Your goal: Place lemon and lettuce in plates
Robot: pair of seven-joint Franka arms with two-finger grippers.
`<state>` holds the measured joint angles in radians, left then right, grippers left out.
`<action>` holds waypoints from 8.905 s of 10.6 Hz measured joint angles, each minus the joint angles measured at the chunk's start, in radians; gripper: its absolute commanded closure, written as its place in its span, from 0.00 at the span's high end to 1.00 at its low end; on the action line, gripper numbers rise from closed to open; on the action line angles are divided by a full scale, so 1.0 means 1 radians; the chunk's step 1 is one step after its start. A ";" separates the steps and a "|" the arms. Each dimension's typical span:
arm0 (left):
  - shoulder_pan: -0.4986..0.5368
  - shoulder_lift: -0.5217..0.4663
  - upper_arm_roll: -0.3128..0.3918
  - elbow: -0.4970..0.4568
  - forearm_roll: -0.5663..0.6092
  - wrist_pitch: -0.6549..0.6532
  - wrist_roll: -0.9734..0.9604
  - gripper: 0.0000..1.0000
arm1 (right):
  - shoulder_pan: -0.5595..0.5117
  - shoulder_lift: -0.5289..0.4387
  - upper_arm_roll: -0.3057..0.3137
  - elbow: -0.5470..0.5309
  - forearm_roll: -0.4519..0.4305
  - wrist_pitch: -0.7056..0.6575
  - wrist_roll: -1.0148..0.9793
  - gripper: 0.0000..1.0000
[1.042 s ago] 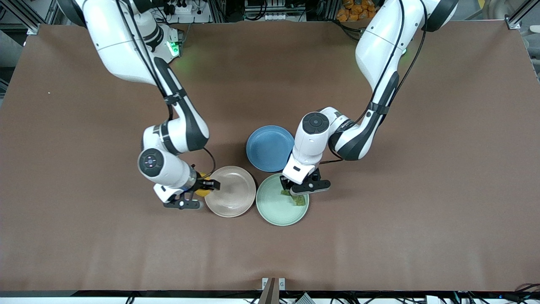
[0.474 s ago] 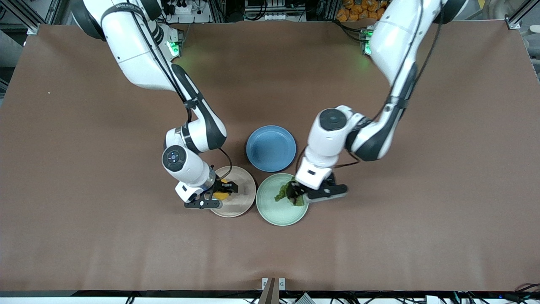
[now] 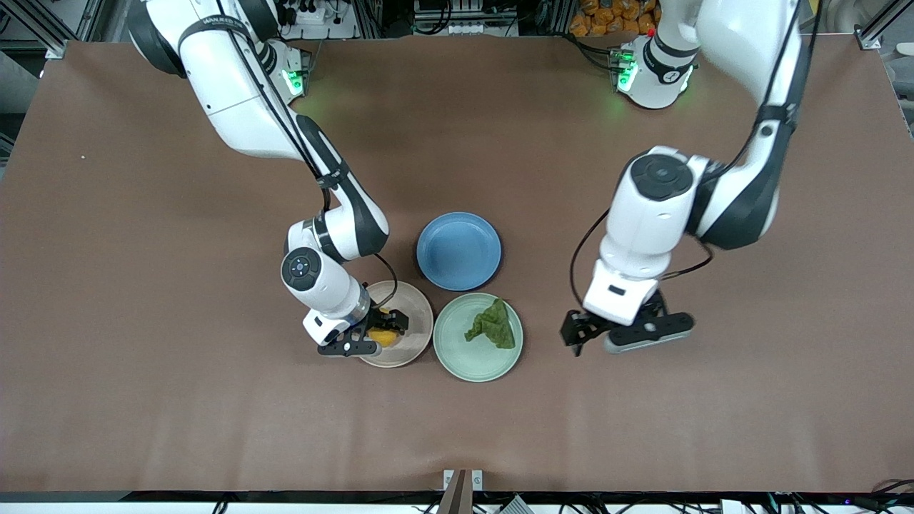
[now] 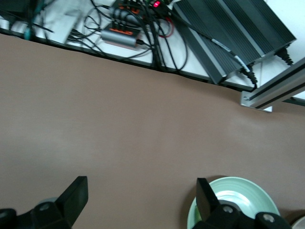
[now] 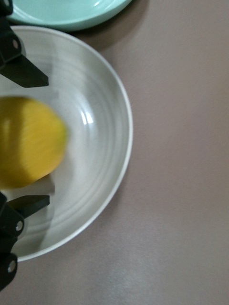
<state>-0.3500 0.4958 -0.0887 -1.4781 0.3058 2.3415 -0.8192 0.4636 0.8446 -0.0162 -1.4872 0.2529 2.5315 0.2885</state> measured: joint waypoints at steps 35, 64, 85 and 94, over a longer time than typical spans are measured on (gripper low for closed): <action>0.364 -0.558 0.002 -0.125 -0.322 -0.773 0.626 1.00 | -0.391 -0.723 -0.139 0.139 -0.199 -1.184 -0.338 1.00; 0.365 -0.542 0.002 -0.098 -0.284 -0.771 0.626 1.00 | -0.412 -0.773 -0.062 0.082 -0.277 -1.163 -0.317 1.00; 0.364 -0.540 -0.003 -0.089 -0.284 -0.771 0.627 1.00 | -0.427 -0.773 -0.062 0.082 -0.277 -1.163 -0.316 1.00; 0.363 -0.540 -0.009 -0.069 -0.284 -0.771 0.627 1.00 | -0.428 -0.773 -0.062 0.082 -0.277 -1.163 -0.317 1.00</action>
<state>0.0129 -0.0445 -0.0976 -1.5472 0.0213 1.5704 -0.1919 0.0360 0.0720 -0.0781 -1.4048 -0.0238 1.3689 -0.0280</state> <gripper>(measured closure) 0.000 0.000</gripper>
